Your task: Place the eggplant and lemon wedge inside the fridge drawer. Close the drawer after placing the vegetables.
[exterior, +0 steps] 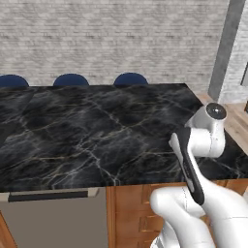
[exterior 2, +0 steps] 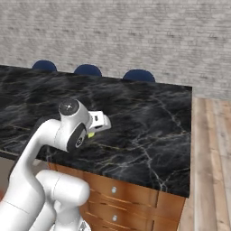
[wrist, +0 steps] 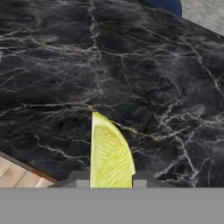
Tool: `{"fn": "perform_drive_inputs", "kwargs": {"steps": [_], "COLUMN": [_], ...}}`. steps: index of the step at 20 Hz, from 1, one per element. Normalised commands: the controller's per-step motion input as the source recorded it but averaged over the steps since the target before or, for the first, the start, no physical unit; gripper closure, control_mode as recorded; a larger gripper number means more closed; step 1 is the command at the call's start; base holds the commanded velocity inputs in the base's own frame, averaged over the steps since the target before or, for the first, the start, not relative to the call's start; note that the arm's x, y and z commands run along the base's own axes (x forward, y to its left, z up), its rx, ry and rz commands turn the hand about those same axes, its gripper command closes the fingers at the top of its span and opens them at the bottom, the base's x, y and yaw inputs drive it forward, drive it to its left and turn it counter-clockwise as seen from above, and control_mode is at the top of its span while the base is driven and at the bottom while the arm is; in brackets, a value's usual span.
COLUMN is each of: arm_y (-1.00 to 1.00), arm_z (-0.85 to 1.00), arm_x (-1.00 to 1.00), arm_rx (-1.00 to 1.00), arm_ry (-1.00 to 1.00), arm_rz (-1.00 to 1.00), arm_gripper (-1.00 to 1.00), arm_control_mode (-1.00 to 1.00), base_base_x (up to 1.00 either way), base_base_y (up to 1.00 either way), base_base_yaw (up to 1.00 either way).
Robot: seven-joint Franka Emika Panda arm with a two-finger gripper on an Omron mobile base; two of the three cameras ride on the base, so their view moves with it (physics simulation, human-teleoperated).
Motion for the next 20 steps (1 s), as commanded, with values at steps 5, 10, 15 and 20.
{"fn": "perform_drive_inputs", "kwargs": {"steps": [5,10,15,20], "arm_y": [0.03,-0.02,0.00,0.00], "arm_z": [0.00,0.06,0.00,0.00], "arm_x": [0.00,-0.26,0.00,0.00], "arm_rx": [0.00,0.00,0.00,0.00], "arm_ry": [0.00,-0.02,0.00,0.00], "arm_rz": [0.00,-0.13,0.00,0.00], "arm_gripper": [1.00,1.00,1.00,1.00], "arm_control_mode": [-1.00,-1.00,1.00,1.00], "base_base_x": [0.00,0.00,-0.72,-0.79], "base_base_y": [0.00,0.00,-0.49,-0.96], "base_base_yaw": [0.00,0.00,-0.27,-0.28]}}
